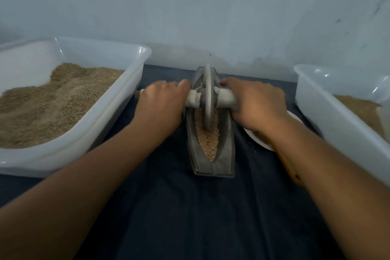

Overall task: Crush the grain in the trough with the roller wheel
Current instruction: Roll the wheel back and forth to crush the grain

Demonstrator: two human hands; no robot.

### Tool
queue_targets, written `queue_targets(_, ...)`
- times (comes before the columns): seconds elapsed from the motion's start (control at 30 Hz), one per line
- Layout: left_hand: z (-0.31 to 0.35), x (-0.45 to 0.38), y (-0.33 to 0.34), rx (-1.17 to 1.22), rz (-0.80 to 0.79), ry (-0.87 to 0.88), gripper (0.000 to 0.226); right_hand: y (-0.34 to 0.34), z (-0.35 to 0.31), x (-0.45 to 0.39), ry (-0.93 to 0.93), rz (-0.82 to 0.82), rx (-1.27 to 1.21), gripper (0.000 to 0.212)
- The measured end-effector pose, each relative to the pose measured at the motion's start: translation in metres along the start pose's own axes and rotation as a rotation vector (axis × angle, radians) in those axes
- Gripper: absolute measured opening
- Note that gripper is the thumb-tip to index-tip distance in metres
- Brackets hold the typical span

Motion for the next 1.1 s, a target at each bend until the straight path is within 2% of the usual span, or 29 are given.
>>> queue_targets(0.2, 0.013, 0.022, -0.024, -0.008, 0.01, 0.034, 0.036, -0.012, 0.002, 0.035, 0.018, -0.056, 0.003, 0.043)
queue_targets(0.5, 0.02, 0.021, -0.024, -0.033, -0.014, 0.089, 0.042, -0.008, 0.005, 0.045, 0.052, -0.104, -0.019, 0.044)
queue_targets(0.7, 0.011, 0.003, -0.006, -0.042, -0.067, 0.024, 0.04, 0.011, 0.013, 0.011, 0.096, -0.15, -0.061, 0.053)
queue_targets(0.9, 0.003, -0.025, 0.017, -0.107, -0.108, -0.013, 0.039, 0.028, 0.022, -0.019, 0.108, -0.144, -0.033, 0.073)
queue_targets(1.1, 0.005, -0.045, 0.022, -0.147, -0.072, 0.02, 0.039, 0.045, 0.034, -0.04, 0.101, -0.203, -0.105, 0.072)
Point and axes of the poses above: each hand's wrist, its own x-axis away from the middle knuckle, its own y-axis out of the palm, z = x × y, the point moved 9 cm from there along -x, towards the middle knuckle
